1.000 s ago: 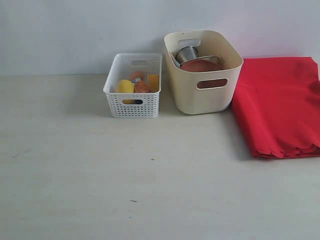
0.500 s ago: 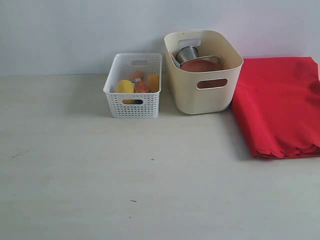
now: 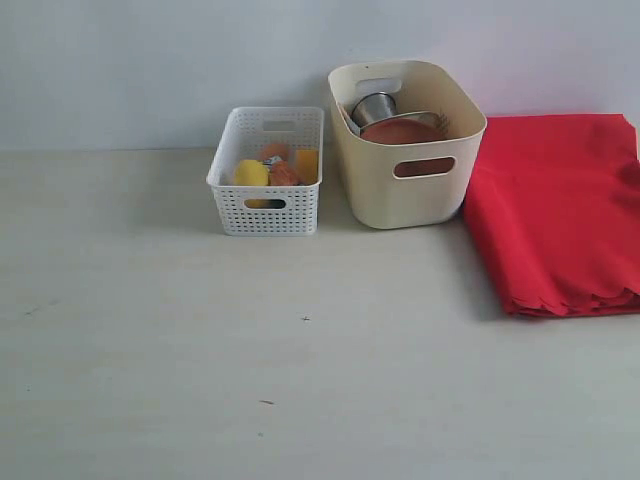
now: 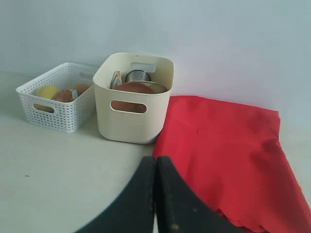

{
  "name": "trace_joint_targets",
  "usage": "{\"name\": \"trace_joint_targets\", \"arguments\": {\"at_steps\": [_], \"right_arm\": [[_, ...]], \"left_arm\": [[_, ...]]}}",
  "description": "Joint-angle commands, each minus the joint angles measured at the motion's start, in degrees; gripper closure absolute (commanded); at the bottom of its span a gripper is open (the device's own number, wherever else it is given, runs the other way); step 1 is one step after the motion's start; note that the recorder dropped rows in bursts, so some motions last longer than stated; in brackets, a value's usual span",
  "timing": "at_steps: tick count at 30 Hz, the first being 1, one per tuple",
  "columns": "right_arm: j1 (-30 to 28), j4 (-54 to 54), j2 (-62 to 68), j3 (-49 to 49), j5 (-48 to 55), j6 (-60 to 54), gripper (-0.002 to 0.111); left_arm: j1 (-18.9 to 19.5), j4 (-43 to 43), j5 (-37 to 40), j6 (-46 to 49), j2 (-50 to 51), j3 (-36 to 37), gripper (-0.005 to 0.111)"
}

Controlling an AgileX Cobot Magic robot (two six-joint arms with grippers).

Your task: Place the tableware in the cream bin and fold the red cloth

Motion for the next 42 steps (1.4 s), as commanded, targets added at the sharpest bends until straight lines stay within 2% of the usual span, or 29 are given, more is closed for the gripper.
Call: {"name": "trace_joint_targets", "arguments": {"at_steps": [1, 17, 24, 32, 37, 42], "right_arm": [[0.12, 0.33, -0.32, 0.12, -0.56, -0.03, 0.108], [0.12, 0.33, -0.32, 0.12, -0.56, -0.03, 0.108], [0.12, 0.33, -0.32, 0.12, -0.56, -0.03, 0.108], [0.12, 0.33, -0.32, 0.12, -0.56, -0.03, 0.108], [0.12, 0.33, -0.32, 0.12, -0.56, -0.03, 0.108], [0.12, 0.33, -0.32, 0.12, -0.56, -0.03, 0.108]], "left_arm": [[0.16, -0.21, -0.63, -0.37, -0.27, 0.21, 0.106], [0.16, -1.53, -0.61, -0.37, -0.27, 0.21, 0.106], [0.16, 4.16, -0.61, -0.37, -0.27, 0.21, 0.106], [0.16, 4.41, -0.61, -0.24, -0.27, 0.21, 0.106], [0.16, 4.18, -0.61, -8.82, -0.27, 0.21, 0.106], [0.16, 7.96, -0.65, -28.4, -0.27, 0.21, 0.106]]}}
